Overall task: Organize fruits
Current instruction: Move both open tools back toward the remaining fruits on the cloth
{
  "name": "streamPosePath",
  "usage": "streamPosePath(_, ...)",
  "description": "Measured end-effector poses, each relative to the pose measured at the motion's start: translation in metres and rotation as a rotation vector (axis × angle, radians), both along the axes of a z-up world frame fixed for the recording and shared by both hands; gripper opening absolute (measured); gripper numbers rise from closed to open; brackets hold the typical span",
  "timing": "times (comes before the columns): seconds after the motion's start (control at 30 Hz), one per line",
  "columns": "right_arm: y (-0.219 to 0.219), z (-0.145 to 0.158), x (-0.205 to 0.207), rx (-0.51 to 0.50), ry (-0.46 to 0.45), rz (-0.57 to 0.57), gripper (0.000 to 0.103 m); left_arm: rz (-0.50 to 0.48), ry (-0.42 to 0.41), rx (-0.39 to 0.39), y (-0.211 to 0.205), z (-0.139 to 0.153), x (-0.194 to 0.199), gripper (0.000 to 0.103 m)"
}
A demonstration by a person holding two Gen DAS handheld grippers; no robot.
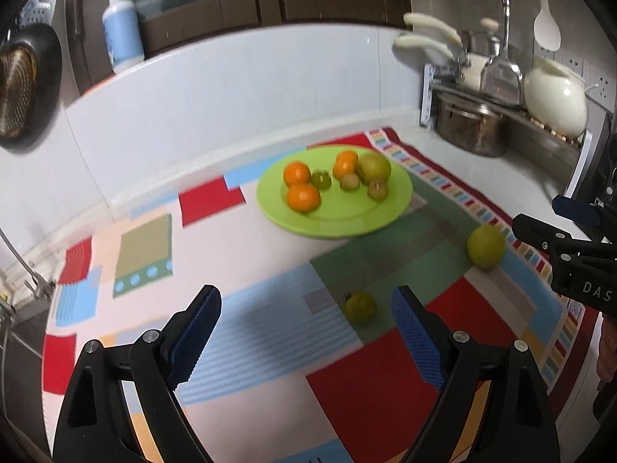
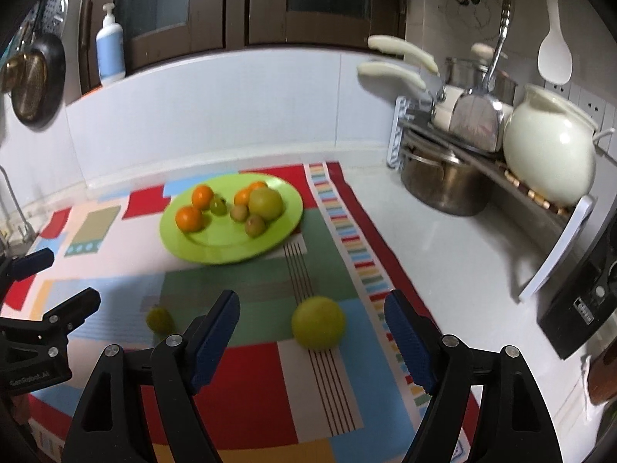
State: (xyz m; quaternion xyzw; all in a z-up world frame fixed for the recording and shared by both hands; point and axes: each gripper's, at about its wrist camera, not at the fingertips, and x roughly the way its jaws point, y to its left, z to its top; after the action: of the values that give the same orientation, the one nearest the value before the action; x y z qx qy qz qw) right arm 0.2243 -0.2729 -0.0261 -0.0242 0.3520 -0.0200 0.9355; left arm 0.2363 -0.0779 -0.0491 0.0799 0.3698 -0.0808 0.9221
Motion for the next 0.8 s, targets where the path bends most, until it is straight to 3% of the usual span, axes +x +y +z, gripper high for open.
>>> streamPosePath(0.33,-0.013,-0.036,0.011,0.003,0.085,-0.003,0.078,-0.01,0.103,-0.025,-0.011,-0.04,0.011,0.089)
streamPosePath(0.7,-0.024,-0.067,0.033,0.065,0.147,-0.016,0.077,-0.013,0.175,-0.084,-0.017,-0.063,0.037,0.071)
streamPosePath(0.8,-0.026,-0.071,0.038,0.084,0.153,-0.017,0.072,-0.012,0.189,-0.095,-0.019,-0.065,0.042,0.061)
